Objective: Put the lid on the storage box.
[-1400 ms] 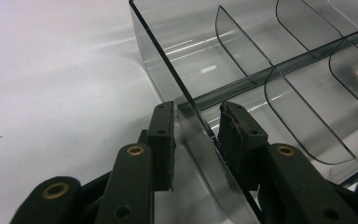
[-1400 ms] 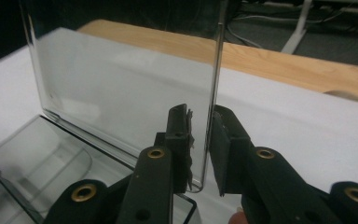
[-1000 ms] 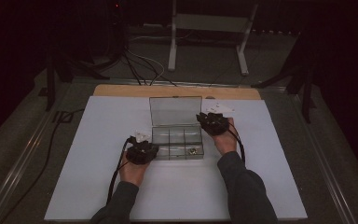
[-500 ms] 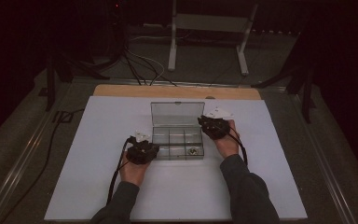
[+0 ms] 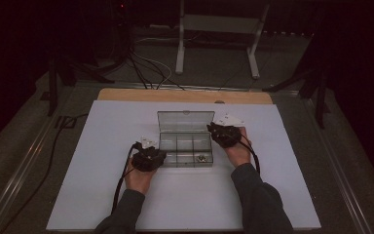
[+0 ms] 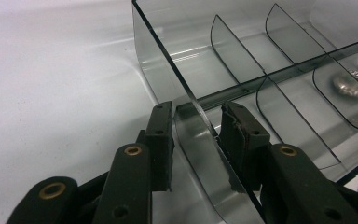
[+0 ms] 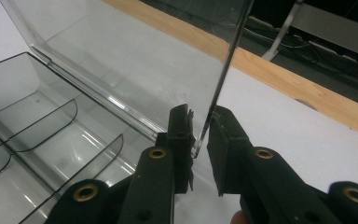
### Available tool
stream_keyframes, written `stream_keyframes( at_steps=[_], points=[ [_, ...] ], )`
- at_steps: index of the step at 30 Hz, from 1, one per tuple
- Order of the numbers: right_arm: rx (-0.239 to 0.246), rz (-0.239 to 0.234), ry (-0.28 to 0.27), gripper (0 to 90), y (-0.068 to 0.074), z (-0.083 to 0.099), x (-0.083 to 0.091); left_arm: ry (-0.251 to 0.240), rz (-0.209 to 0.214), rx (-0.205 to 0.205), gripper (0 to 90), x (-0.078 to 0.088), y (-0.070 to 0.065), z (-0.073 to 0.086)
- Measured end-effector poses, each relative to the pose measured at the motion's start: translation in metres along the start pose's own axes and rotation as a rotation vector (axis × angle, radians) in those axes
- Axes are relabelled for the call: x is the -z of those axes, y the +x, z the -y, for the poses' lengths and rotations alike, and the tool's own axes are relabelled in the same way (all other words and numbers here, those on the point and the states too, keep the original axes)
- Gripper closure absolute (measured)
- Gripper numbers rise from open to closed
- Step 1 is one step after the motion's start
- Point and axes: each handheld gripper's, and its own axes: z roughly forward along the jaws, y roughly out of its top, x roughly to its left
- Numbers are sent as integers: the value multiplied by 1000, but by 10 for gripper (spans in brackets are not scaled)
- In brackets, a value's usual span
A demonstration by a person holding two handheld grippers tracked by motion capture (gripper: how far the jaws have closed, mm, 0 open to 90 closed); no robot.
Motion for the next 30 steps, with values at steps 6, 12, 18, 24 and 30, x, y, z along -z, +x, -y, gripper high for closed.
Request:
stream_keyframes(
  at_steps=[6,12,18,24,30],
  points=[
    [-8,-8,-2,796,0,0,3,0,6,1,677,0,1,0],
    [-11,-16,3,798,-1,2,5,-2,7,1,682,0,1,0],
    [-12,-20,-2,798,-1,3,6,-2,9,5,681,0,1,0],
    [-13,-21,-2,798,-1,4,6,-2,20,8,658,1,1,0],
    [-14,-21,-4,798,0,5,7,-21,27,6,636,3,0,-1]
  ],
)
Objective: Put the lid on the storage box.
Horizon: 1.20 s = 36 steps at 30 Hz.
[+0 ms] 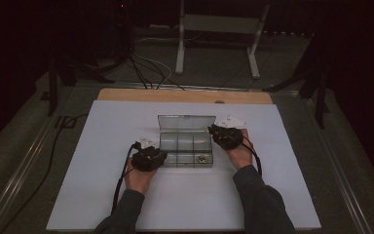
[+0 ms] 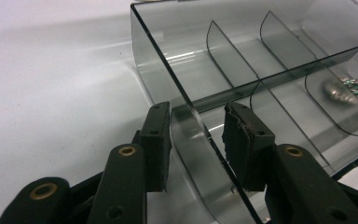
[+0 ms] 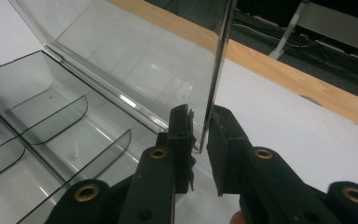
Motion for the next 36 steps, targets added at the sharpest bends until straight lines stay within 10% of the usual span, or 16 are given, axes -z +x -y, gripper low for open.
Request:
stream_keyframes(
  at_steps=[24,36],
  points=[
    [-1,-10,-9,803,1,3,6,-138,48,-18,630,38,-11,-26],
    [8,-7,0,802,2,2,7,-211,36,-12,872,53,-19,-53]
  ],
)
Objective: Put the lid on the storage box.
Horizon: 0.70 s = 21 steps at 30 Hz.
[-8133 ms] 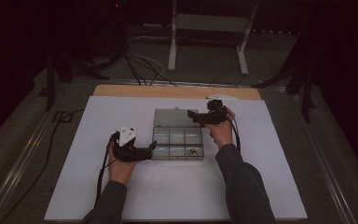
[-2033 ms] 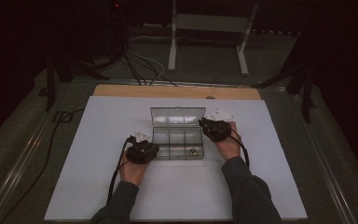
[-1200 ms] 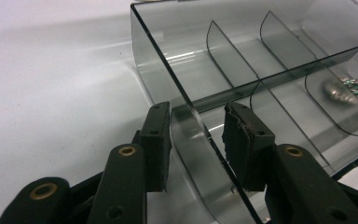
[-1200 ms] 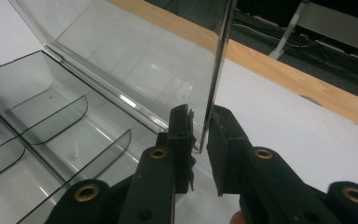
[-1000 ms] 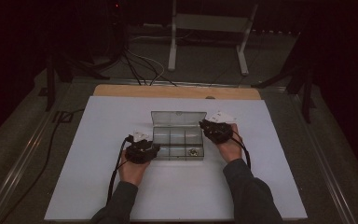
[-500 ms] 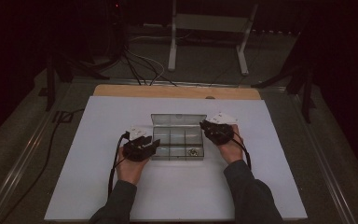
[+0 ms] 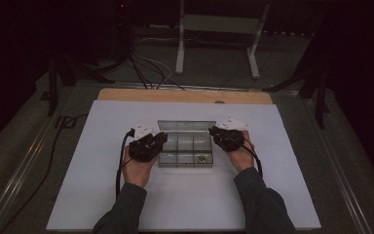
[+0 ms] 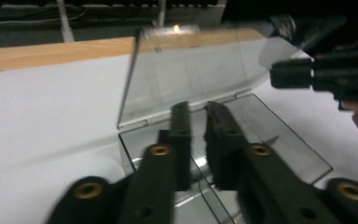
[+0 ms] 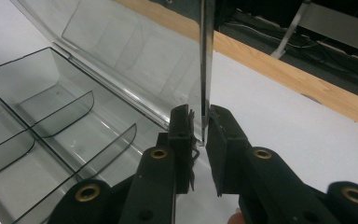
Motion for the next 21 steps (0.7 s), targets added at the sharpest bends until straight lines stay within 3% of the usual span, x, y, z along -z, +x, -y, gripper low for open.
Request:
stream_keyframes(
  at_steps=[3,13,21],
  points=[
    [-2,-5,1,802,0,0,0,-3,-10,11,900,-1,1,-4],
    [-1,-12,4,801,-1,1,1,32,-34,-13,900,-3,0,-12],
    [-5,-15,7,800,0,2,2,24,-49,-2,900,-2,3,-15]
  ],
)
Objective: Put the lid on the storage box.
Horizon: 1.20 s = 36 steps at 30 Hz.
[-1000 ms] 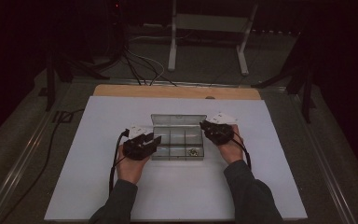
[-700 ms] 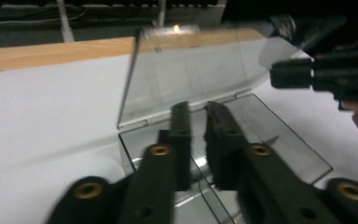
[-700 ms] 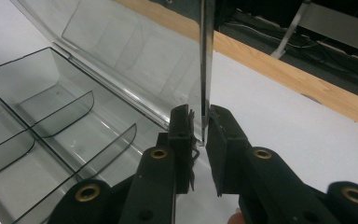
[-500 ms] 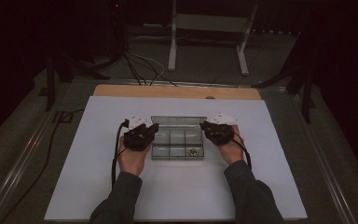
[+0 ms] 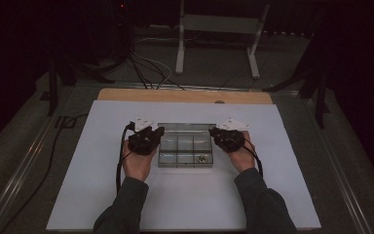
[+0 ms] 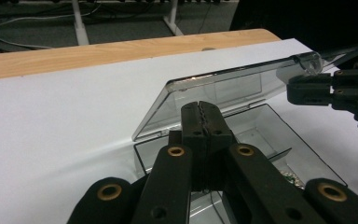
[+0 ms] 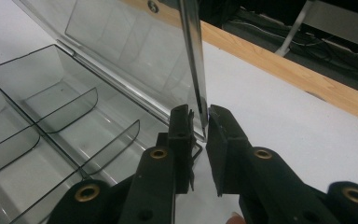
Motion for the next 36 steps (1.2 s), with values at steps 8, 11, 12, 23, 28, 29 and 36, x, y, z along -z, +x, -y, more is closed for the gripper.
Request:
stream_keyframes(
  at_steps=[8,11,12,23,28,29,36],
  points=[
    [-19,-27,-1,724,-1,1,0,12,-3,-6,900,-1,1,-1],
    [-43,-46,-13,603,-1,0,1,13,1,-8,900,0,0,0],
    [-51,-56,-15,565,-2,-1,2,12,2,-8,900,0,0,0],
    [-137,-60,-36,105,-6,-3,13,18,4,-23,900,0,-1,1],
    [-159,-70,-35,13,-5,-1,24,25,7,-33,900,1,-2,3],
    [-157,-69,-35,10,-5,-1,25,26,7,-34,900,0,-3,4],
    [-168,-58,-35,0,-8,3,40,34,12,-39,900,1,-4,9]
  ],
)
